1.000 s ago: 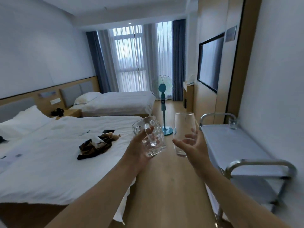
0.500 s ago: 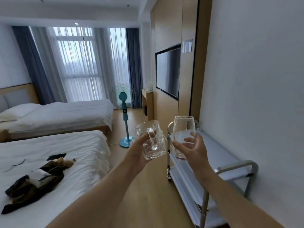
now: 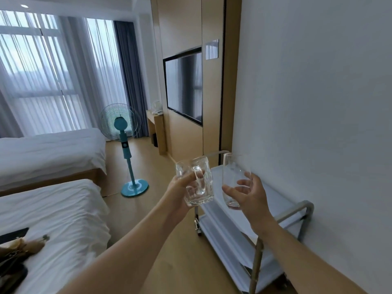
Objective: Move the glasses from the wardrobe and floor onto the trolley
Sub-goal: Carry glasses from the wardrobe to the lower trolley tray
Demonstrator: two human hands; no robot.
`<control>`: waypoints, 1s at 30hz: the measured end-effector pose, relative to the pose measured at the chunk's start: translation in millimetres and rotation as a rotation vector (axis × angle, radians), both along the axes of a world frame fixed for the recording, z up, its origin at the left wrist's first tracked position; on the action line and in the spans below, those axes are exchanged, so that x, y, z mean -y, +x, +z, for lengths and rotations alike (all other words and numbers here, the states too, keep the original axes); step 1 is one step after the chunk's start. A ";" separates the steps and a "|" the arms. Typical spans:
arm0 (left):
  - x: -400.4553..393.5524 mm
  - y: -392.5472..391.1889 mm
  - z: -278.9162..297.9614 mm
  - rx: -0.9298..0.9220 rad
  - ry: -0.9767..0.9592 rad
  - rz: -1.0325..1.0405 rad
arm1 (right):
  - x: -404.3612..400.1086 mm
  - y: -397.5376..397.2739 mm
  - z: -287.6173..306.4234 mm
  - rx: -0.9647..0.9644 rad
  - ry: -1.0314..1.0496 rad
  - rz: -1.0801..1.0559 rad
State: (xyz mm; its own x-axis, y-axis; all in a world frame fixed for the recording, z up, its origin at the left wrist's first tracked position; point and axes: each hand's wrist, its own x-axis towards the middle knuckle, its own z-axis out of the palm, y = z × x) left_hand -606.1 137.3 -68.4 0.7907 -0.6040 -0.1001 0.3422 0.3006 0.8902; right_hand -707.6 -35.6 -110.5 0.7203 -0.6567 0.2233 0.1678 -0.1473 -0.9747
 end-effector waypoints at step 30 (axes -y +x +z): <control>225.5 249.1 -64.8 -0.003 0.214 -0.143 | 212.6 225.1 -87.9 -0.081 0.160 -0.130</control>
State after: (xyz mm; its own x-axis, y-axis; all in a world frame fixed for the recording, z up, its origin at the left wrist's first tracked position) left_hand -357.0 -88.2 -133.2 0.6986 -0.6740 -0.2402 0.3706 0.0536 0.9272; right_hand -482.5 -248.2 -198.4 0.6386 -0.7676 0.0541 0.0779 -0.0054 -0.9969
